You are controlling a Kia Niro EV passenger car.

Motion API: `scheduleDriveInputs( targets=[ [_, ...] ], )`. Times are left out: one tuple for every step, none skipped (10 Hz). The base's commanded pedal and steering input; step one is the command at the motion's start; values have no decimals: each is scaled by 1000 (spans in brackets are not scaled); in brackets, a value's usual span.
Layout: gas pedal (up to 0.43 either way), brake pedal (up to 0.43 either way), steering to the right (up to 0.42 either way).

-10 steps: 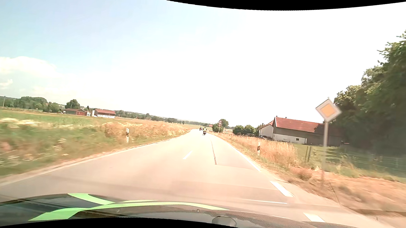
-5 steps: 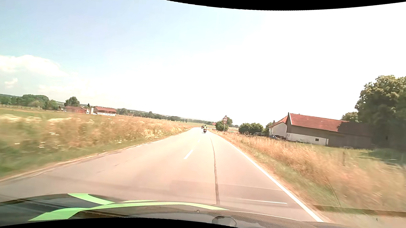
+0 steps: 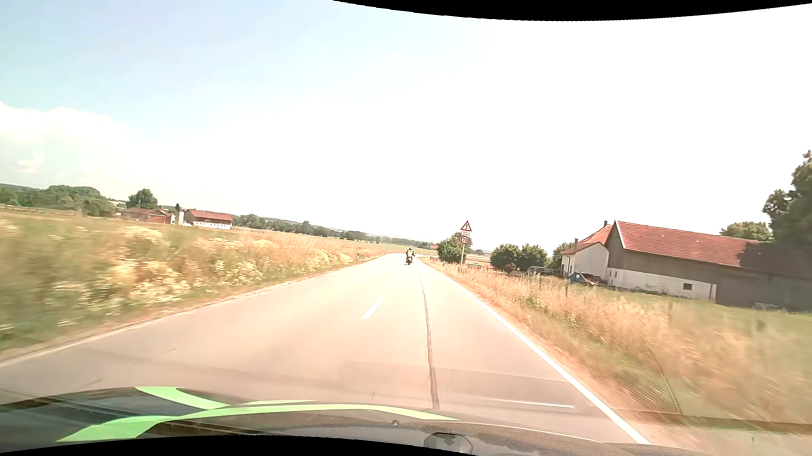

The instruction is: Follow the waypoints while adhering to traffic rules and regulations

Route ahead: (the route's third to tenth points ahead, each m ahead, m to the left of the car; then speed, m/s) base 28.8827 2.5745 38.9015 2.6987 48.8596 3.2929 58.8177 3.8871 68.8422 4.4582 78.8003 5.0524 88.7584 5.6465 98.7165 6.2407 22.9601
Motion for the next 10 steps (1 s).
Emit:
scheduleDriveInputs(
  targets=[
    [0,0,-8],
    [0,0,-9],
    [0,0,-9],
    [0,0,-9],
    [0,0,-9],
    [0,0,-8],
    [0,0,-9],
    [0,0,-9],
    [0,0,-9],
    [0,0,-9]
  ],
)
